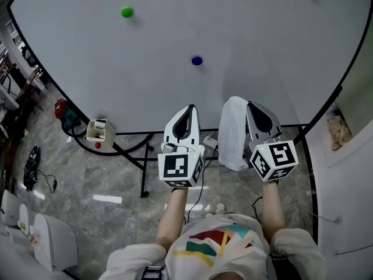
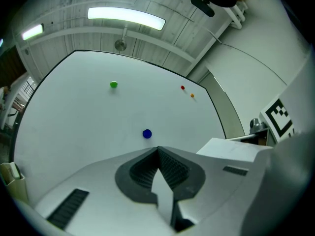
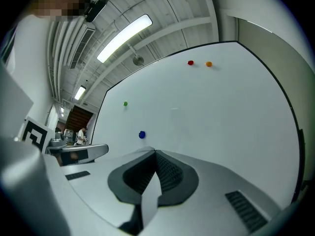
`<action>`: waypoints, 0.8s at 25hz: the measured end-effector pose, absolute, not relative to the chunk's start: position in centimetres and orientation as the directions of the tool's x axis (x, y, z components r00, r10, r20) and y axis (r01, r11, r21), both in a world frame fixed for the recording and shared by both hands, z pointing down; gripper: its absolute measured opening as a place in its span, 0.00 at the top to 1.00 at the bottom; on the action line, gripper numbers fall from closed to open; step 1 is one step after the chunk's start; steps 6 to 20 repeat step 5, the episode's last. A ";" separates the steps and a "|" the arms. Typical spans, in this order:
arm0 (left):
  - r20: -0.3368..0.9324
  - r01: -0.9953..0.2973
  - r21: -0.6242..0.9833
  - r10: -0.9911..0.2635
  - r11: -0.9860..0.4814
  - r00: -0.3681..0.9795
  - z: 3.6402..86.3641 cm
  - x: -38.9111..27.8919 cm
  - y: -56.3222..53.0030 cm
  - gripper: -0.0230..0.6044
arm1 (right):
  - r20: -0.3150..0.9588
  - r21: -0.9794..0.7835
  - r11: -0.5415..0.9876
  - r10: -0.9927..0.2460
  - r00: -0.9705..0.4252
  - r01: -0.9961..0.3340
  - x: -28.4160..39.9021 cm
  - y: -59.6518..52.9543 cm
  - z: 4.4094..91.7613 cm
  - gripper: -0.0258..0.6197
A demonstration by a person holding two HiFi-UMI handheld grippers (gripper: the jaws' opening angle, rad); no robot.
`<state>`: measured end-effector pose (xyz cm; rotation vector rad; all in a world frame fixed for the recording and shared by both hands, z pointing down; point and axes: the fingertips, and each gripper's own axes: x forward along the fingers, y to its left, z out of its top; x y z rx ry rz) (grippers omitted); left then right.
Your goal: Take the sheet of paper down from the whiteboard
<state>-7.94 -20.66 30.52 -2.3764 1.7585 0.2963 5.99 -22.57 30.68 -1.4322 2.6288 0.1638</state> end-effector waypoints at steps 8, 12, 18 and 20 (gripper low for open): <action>-0.250 -0.959 -0.030 -0.927 -0.280 0.279 30.9 -8.3 -21.2 0.89 | -0.190 0.021 0.543 -0.822 -0.536 -0.840 5.7 -23.2 30.4 0.94; -0.250 -0.959 -0.030 -0.927 -0.280 0.279 30.9 -8.3 -21.2 0.89 | -0.190 0.021 0.543 -0.822 -0.536 -0.840 5.7 -23.2 30.4 0.94; -0.250 -0.959 -0.030 -0.927 -0.280 0.279 30.9 -8.3 -21.2 0.89 | -0.190 0.021 0.543 -0.822 -0.536 -0.840 5.7 -23.2 30.4 0.94; -0.250 -0.959 -0.030 -0.927 -0.280 0.279 30.9 -8.3 -21.2 0.89 | -0.190 0.021 0.543 -0.822 -0.536 -0.840 5.7 -23.2 30.4 0.94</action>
